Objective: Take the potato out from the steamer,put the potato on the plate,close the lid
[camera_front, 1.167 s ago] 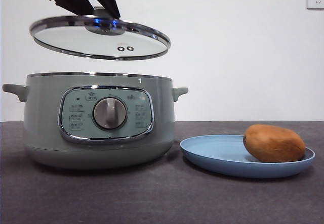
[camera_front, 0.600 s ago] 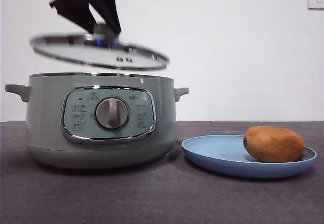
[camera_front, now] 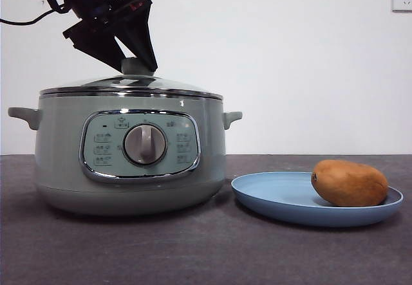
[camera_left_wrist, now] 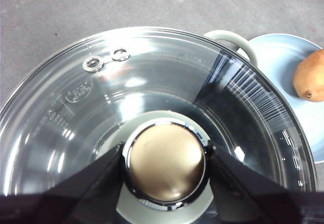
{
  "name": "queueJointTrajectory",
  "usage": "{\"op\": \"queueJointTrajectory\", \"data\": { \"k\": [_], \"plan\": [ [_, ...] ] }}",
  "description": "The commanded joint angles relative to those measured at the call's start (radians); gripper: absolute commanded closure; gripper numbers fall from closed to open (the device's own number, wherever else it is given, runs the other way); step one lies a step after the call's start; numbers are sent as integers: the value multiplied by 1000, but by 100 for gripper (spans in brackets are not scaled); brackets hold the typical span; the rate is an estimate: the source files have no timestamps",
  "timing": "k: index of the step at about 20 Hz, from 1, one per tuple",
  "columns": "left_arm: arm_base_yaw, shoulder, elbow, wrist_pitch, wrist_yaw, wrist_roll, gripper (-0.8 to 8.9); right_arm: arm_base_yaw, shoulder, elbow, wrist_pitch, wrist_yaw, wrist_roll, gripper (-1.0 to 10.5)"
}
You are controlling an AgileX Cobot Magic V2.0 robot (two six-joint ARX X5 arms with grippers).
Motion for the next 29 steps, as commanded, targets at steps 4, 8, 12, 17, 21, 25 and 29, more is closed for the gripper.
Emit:
{"op": "queueJointTrajectory", "data": {
  "k": [4, 8, 12, 17, 21, 25, 29],
  "plan": [
    [-11, 31, -39, -46, 3, -23, 564, 0, -2, -2, 6, 3, 10, 443],
    [-11, 31, -25, -18, 2, -34, 488, 0, -2, -2, 10, 3, 10, 443],
    [-11, 31, 50, -33, -12, -34, 489, 0, -2, -2, 17, 2, 10, 443],
    [-11, 30, 287, -204, -57, -33, 490, 0, -2, -2, 50, -1, 9, 443],
    [-11, 30, 562, -456, -44, -29, 491, 0, -2, -2, 108, -61, 4, 443],
    [-13, 28, 810, -737, 10, -27, 499, 0, -2, -2, 177, -272, -15, 443],
    [-14, -23, 859, -737, 283, 3, 499, 0, 3, -2, 199, -378, -31, 444]
  ]
}}
